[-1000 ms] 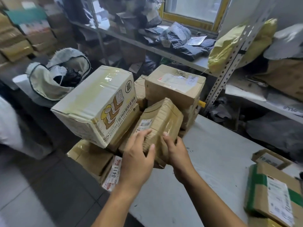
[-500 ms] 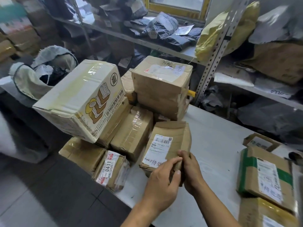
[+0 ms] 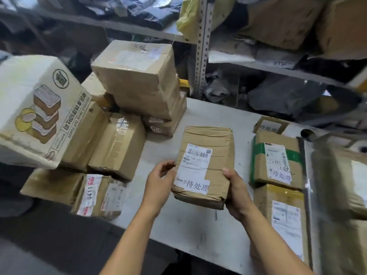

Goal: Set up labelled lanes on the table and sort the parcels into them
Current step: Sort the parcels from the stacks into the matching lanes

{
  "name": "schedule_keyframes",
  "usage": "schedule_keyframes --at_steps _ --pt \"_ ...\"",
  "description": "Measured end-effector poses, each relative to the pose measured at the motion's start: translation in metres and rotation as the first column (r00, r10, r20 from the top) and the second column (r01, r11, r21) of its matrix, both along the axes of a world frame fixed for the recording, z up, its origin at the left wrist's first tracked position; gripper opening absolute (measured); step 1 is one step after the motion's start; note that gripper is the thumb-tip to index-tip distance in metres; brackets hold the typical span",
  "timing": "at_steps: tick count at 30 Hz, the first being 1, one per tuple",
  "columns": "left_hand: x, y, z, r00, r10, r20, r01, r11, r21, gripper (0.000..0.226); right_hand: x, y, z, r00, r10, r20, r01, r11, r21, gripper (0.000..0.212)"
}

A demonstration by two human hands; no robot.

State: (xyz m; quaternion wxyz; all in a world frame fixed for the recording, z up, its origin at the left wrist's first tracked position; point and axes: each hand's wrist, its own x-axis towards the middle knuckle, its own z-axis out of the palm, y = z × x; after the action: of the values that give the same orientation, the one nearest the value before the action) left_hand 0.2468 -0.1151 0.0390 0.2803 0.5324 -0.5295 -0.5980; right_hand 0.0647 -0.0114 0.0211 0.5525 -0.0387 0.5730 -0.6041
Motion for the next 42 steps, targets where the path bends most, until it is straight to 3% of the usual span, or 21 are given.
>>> schedule_keyframes --at_steps 3,6,9,13,16,20,23,25,31,36,42 --pt "-0.026 0.010 0.002 0.981 -0.142 -0.132 0.163 0.973 0.164 0.021 -0.021 0.028 0.002 0.999 -0.037 0.025 0.037 0.999 0.001 0.066" --pt "-0.052 0.031 0.000 0.918 -0.264 -0.295 0.350 0.890 0.292 0.049 -0.038 0.057 0.006 0.999 -0.041 0.018 0.040 0.999 0.017 0.074" --pt "-0.074 0.058 -0.006 0.901 -0.245 -0.358 0.364 0.876 0.316 0.064 -0.056 0.085 0.009 0.999 -0.029 0.017 0.029 1.000 0.004 0.084" --pt "-0.098 0.090 -0.011 0.890 -0.248 -0.383 0.371 0.881 0.292 0.072 -0.079 0.117 0.015 1.000 -0.024 0.000 0.024 0.999 -0.035 0.081" --pt "-0.120 0.105 -0.007 0.885 -0.279 -0.372 0.378 0.897 0.228 0.061 -0.094 0.133 0.021 0.998 -0.051 -0.049 0.048 0.997 -0.062 0.074" --pt "-0.162 0.104 0.003 0.893 -0.304 -0.333 0.370 0.916 0.157 0.053 -0.128 0.139 0.033 0.992 -0.091 -0.090 0.084 0.994 -0.072 0.049" --pt "-0.199 0.093 0.009 0.892 -0.347 -0.289 0.387 0.918 0.091 0.051 -0.167 0.124 0.048 0.977 -0.045 -0.208 0.060 0.996 0.068 0.020" --pt "-0.224 0.085 0.009 0.895 -0.363 -0.261 0.395 0.915 0.080 0.044 -0.192 0.108 0.052 0.953 -0.002 -0.304 0.053 0.986 0.160 0.014" --pt "-0.261 0.062 -0.004 0.902 -0.416 -0.117 0.428 0.897 0.113 0.034 -0.230 0.076 0.037 0.871 0.072 -0.486 0.045 0.973 0.224 0.027" --pt "-0.268 0.067 -0.010 0.889 -0.458 -0.015 0.456 0.881 0.127 0.063 -0.227 0.079 0.011 0.836 0.075 -0.543 0.113 0.946 0.305 0.021" --pt "-0.265 0.063 -0.011 0.908 -0.415 -0.053 0.418 0.891 0.177 0.077 -0.231 0.083 0.008 0.845 0.098 -0.526 0.079 0.950 0.304 0.026"
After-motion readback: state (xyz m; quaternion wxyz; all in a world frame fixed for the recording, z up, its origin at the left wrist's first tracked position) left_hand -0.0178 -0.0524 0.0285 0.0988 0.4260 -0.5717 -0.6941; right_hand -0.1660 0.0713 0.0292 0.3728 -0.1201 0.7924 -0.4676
